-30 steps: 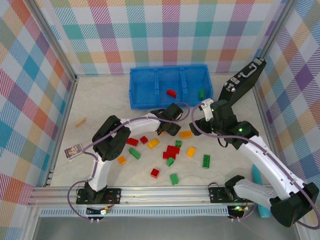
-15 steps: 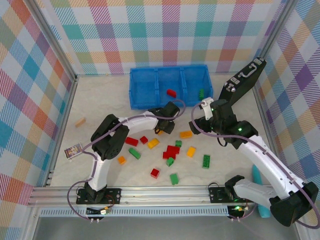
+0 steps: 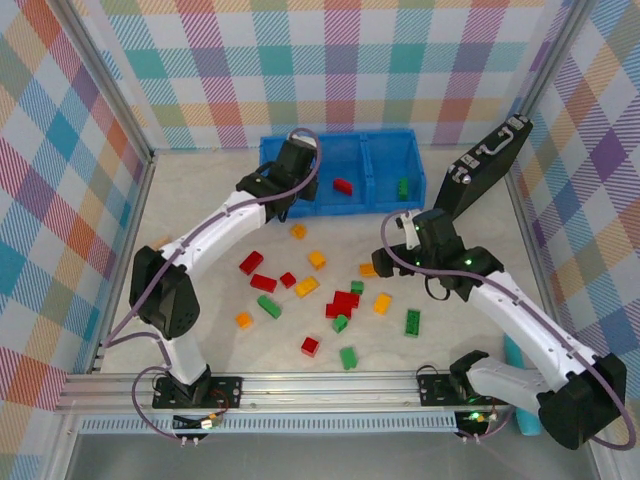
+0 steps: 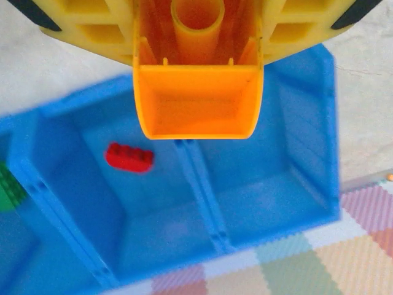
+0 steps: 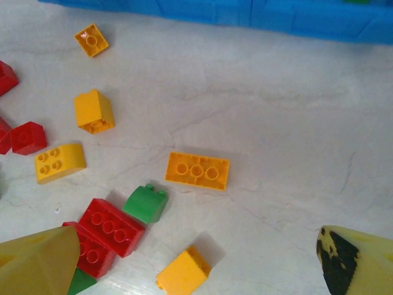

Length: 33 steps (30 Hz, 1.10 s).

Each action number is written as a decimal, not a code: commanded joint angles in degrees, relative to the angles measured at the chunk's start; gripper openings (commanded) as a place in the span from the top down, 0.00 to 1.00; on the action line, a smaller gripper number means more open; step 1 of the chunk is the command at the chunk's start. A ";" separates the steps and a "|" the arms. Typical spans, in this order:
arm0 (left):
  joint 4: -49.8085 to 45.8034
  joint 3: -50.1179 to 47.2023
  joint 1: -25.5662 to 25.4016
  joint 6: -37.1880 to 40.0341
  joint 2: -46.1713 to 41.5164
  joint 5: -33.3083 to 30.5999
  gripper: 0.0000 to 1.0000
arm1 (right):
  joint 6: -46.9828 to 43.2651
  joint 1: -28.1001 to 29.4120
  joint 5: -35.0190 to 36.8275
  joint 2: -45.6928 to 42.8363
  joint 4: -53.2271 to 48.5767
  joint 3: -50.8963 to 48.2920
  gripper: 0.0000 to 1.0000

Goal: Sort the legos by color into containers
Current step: Place the lego in the container.

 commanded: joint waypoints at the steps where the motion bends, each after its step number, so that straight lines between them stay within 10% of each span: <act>1: 3.19 0.89 3.22 -1.92 3.90 -2.95 0.81 | 5.61 -0.30 -3.26 1.74 1.97 -0.06 0.01; 16: -0.97 18.68 12.70 -6.96 26.05 8.25 0.75 | 8.86 -0.33 -4.36 1.65 -8.17 9.33 0.01; 29: -3.39 19.13 12.58 -7.84 27.87 10.16 0.46 | 6.76 -0.30 -3.94 2.79 -8.99 11.25 0.01; 33: -4.36 18.64 12.32 -7.71 26.55 10.18 0.52 | 6.04 -0.25 -3.41 2.54 -9.70 11.80 0.01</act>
